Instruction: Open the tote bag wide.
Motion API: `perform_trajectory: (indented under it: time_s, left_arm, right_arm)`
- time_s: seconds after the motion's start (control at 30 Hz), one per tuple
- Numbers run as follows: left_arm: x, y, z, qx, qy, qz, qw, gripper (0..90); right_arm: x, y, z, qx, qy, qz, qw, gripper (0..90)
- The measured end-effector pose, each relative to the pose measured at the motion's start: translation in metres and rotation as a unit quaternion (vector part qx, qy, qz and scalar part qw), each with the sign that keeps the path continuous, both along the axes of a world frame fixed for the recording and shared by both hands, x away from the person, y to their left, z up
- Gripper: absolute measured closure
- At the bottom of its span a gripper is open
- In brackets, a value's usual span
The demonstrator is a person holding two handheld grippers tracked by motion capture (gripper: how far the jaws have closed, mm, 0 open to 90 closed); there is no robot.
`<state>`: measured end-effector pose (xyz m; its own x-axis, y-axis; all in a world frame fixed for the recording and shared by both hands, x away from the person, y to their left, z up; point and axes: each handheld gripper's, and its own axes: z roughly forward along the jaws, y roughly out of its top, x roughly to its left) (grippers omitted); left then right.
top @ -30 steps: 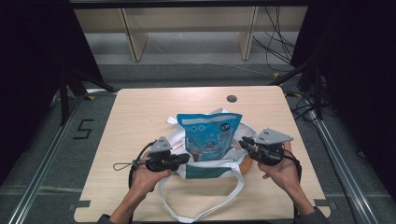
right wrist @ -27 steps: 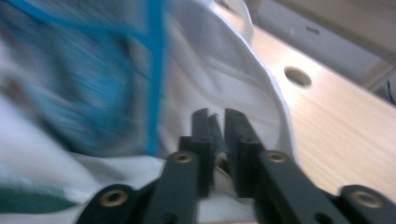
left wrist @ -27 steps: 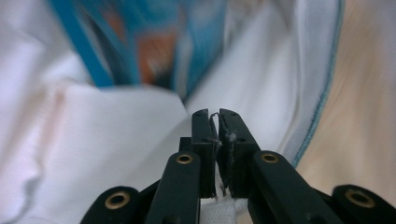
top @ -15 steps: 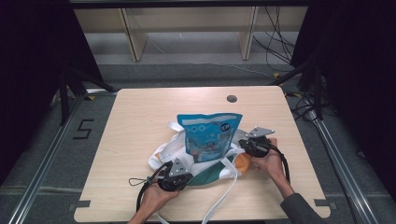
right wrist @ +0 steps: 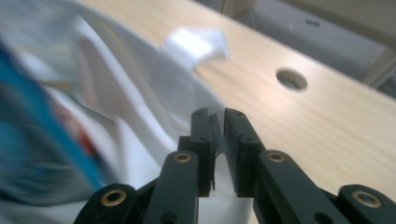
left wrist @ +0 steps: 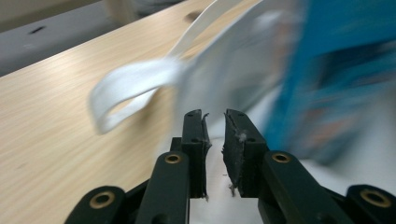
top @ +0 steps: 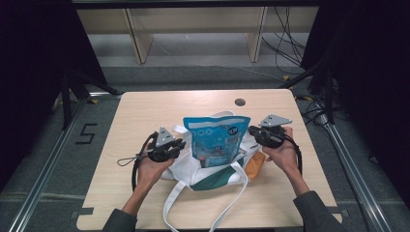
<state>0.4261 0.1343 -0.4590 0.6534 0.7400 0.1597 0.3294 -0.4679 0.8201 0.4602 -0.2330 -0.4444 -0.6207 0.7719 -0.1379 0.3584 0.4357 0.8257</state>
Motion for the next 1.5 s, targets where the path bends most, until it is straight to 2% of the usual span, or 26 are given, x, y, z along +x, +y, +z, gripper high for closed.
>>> perform_trajectory:
  time_s: [0.03,0.07,0.1,0.13,0.17,0.23,0.3,0.37,0.43,0.53,0.6,0.7,0.77,0.9,0.97,1.03,1.1,1.13,1.2,1.23,1.27,1.3,1.33,1.4,1.43,1.5]
  left_arm:
    - [0.008,0.000,-0.010,0.000,0.021,0.004,0.9998,79.1]
    - [0.013,-0.001,-0.017,-0.014,0.022,0.014,0.9996,79.7]
    - [0.017,-0.001,-0.024,-0.010,0.050,0.023,0.9984,80.9]
    - [0.021,0.000,-0.032,-0.003,0.057,0.021,0.9982,83.4]
    - [0.025,-0.002,-0.053,-0.003,0.066,0.016,0.9977,85.0]
    - [0.025,-0.002,-0.056,-0.012,0.068,0.015,0.9975,85.4]
    - [0.025,0.002,-0.057,-0.036,0.080,0.020,0.9959,85.9]
    - [0.025,0.001,-0.054,-0.036,0.082,0.022,0.9958,85.2]
    - [0.023,0.000,-0.049,-0.038,0.081,0.025,0.9956,82.9]
    - [0.013,0.001,-0.027,-0.056,0.059,0.018,0.9965,76.9]
    - [0.004,0.002,-0.013,-0.051,0.050,0.008,0.9974,76.6]
    - [-0.017,0.000,-0.005,-0.038,0.050,-0.005,0.9980,76.3]
    - [-0.028,-0.002,-0.008,-0.049,0.057,-0.020,0.9970,76.1]
    - [-0.041,-0.004,-0.018,-0.020,0.064,-0.046,0.9967,76.5]
    - [-0.045,-0.004,-0.024,-0.034,0.076,-0.046,0.9955,77.5]
    - [-0.045,-0.001,-0.025,-0.026,0.074,-0.053,0.9955,78.0]
    - [-0.044,0.000,-0.028,-0.023,0.075,-0.047,0.9958,80.3]
    - [-0.043,0.000,-0.030,-0.026,0.077,-0.039,0.9959,80.3]
    - [-0.041,0.000,-0.041,-0.007,0.080,-0.040,0.9959,81.0]
    - [-0.039,0.000,-0.049,0.014,0.092,-0.048,0.9945,81.7]
    - [-0.036,0.003,-0.057,0.004,0.098,-0.055,0.9936,81.9]
    - [-0.034,0.008,-0.059,-0.037,0.109,-0.048,0.9922,82.8]
    - [-0.033,0.010,-0.060,-0.050,0.123,-0.043,0.9902,82.9]
    - [-0.035,0.007,-0.058,-0.037,0.114,-0.039,0.9920,82.8]
    - [-0.036,0.003,-0.055,-0.002,0.106,-0.045,0.9934,82.6]
    - [-0.036,0.001,-0.054,0.007,0.102,-0.044,0.9938,82.4]
  right_arm:
    - [0.005,-0.002,-0.008,-0.006,0.002,-0.003,1.0000,85.0]
    - [0.011,-0.003,-0.016,-0.017,0.016,-0.008,0.9997,87.0]
    - [0.014,-0.004,-0.022,-0.018,0.022,-0.013,0.9995,87.9]
    - [0.022,-0.005,-0.036,-0.026,0.045,-0.013,0.9985,89.9]
    - [0.025,-0.004,-0.041,-0.027,0.051,-0.015,0.9982,90.0]
    - [0.027,-0.002,-0.046,-0.035,0.067,-0.012,0.9971,90.0]
    - [0.028,0.000,-0.055,-0.021,0.079,-0.017,0.9965,90.0]
    - [0.026,0.000,-0.051,-0.023,0.081,-0.018,0.9962,90.0]
    - [0.026,-0.001,-0.048,-0.030,0.066,-0.013,0.9973,87.0]
    - [0.010,0.001,-0.019,-0.008,0.062,0.003,0.9980,82.9]
    - [-0.010,0.002,0.003,0.018,0.056,0.032,0.9977,83.0]
    - [-0.038,0.012,0.016,0.014,0.052,0.065,0.9964,83.0]
    - [-0.045,0.018,0.018,0.001,0.056,0.082,0.9950,83.0]
    - [-0.048,0.028,0.005,-0.024,0.090,0.089,0.9916,84.1]
    - [-0.058,0.029,-0.005,-0.052,0.114,0.101,0.9870,86.1]
    - [-0.061,0.027,-0.006,-0.057,0.113,0.103,0.9866,86.3]
    - [-0.069,0.023,-0.025,-0.070,0.125,0.102,0.9845,87.3]
    - [-0.069,0.023,-0.025,-0.070,0.125,0.102,0.9845,87.3]
    - [-0.070,0.022,-0.034,-0.086,0.137,0.103,0.9814,87.7]
    - [-0.069,0.023,-0.038,-0.084,0.138,0.097,0.9820,88.9]
    - [-0.068,0.022,-0.041,-0.079,0.143,0.102,0.9814,90.0]
    - [-0.067,0.023,-0.044,-0.075,0.140,0.100,0.9822,90.0]
    - [-0.066,0.024,-0.046,-0.070,0.145,0.093,0.9826,90.0]
    - [-0.065,0.024,-0.047,-0.073,0.136,0.089,0.9840,90.0]
    - [-0.066,0.024,-0.046,-0.077,0.134,0.086,0.9843,90.0]
    - [-0.066,0.024,-0.046,-0.075,0.136,0.088,0.9840,90.0]
